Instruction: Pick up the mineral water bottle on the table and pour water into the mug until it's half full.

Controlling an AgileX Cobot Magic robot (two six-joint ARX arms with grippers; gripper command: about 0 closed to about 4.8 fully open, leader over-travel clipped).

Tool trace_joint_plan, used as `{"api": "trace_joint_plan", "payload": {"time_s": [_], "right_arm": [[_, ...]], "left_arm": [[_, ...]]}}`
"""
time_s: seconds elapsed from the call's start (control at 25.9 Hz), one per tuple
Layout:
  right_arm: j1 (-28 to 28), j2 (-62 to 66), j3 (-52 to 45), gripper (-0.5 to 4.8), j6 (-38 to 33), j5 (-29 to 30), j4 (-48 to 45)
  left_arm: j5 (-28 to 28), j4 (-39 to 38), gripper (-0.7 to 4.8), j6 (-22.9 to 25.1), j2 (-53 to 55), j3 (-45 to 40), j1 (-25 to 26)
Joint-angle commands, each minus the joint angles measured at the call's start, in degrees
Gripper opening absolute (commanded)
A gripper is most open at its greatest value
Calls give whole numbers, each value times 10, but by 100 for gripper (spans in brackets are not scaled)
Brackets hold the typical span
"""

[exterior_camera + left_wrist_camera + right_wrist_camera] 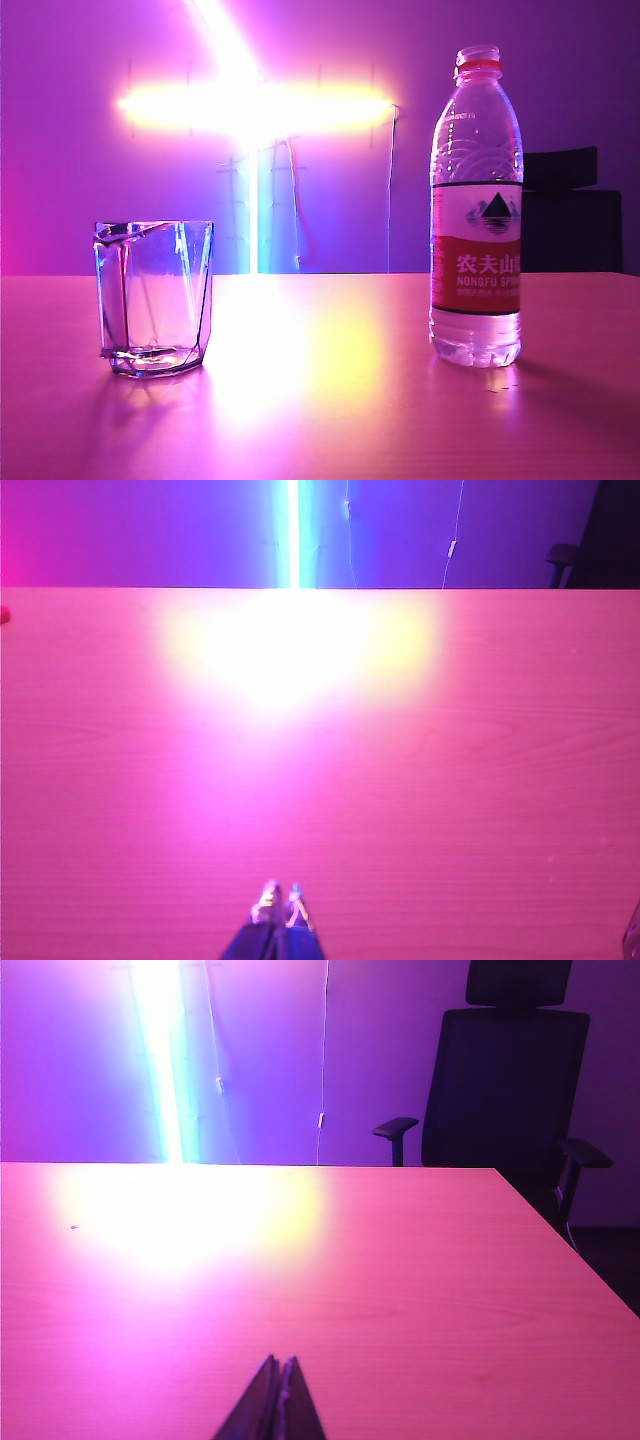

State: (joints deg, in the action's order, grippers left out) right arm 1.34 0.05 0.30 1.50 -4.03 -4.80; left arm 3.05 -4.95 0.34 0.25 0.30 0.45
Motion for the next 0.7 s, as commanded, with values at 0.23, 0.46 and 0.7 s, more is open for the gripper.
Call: {"api": "trace_joint_plan", "payload": {"time_s": [0.23,0.46,0.7], "right_arm": [[0,-1,-2,-8,-2,12,-10],[1,-1,-2,-8,-104,85,-23],[20,2,0,14,-247,212,-52]], "left_arm": [[2,7,-2,-2,1,2,0],[-17,7,-2,-2,9,2,-44],[-18,8,-2,-2,28,2,-215]]}}
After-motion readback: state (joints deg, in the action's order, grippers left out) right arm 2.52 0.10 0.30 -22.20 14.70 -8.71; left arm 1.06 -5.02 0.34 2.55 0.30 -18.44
